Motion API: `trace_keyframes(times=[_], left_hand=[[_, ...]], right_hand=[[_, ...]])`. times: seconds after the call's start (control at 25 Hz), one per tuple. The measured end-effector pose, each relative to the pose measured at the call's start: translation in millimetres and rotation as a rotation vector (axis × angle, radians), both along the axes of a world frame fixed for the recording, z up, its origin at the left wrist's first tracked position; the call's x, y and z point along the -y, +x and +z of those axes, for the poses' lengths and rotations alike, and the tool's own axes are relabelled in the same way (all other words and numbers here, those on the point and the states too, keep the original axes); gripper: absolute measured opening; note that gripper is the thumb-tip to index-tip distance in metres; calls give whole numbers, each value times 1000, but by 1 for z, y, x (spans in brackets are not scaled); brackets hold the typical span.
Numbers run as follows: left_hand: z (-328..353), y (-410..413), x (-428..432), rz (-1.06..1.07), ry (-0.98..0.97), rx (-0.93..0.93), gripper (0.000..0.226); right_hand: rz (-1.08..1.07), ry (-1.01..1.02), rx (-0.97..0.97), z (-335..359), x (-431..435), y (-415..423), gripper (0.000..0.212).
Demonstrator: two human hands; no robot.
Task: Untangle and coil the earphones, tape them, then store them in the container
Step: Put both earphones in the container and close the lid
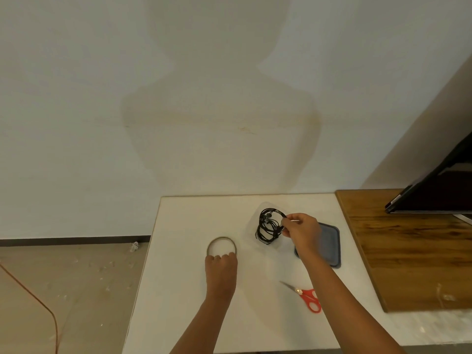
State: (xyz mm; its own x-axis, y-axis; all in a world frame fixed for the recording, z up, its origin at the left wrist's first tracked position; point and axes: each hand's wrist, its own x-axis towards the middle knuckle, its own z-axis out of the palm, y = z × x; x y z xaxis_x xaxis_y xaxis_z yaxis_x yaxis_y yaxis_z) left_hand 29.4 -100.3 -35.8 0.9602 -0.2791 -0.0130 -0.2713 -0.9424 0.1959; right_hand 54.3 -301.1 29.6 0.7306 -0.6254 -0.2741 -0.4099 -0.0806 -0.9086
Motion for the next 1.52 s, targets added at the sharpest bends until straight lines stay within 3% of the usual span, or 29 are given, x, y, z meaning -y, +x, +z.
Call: trace_keyframes(times=[0.12, 0.2, 0.28, 0.4, 0.64, 0.76, 0.92, 1.0, 1.12, 1.2, 1.28, 1.36, 1.44, 1.48, 1.52], left_hand=[[10, 7, 12, 28, -104, -46, 42], [20, 21, 20, 101, -247, 48, 31], [29, 41, 31, 41, -337, -66, 39], [35, 56, 40, -110, -220, -240, 40], [13, 28, 31, -25, -236, -239, 24], [18, 4, 30, 56, -233, -158, 24], [33, 7, 33, 166, -309, -9, 41], [30, 20, 39, 102, -252, 33, 38], [23, 33, 44, 18, -102, -83, 29], [22, 35, 45, 19, -71, -72, 19], [23, 32, 45, 13, -105, -68, 23], [21, 30, 43, 18, -214, 40, 22], [22, 28, 36, 46, -315, 93, 19], [21, 27, 32, 117, -394, 75, 22], [25, 25, 31, 198, -462, -2, 27]], right_hand=[[-12, -41, -43, -11, -8, 6, 6], [-13, -55, -59, -16, -10, 10, 4], [-15, -75, -74, -19, -11, 13, 4], [-37, -88, -59, -21, -11, 11, 4], [-13, -74, -44, -25, -13, -3, 6], [31, -85, -45, -29, -19, -10, 4], [104, -156, -69, -38, -27, -7, 4], [149, -233, -71, -41, -31, -7, 5], [251, -405, -154, -47, -32, -5, 10], [390, -538, -297, -49, -33, -1, 20], [462, -633, -333, -47, -32, -1, 29], [347, -667, -110, -40, -24, -9, 31], [67, -719, 65, -38, 1, -23, 25], [-53, -737, 16, -42, 17, -29, 28], [-145, -707, -149, -48, 32, -33, 40]])
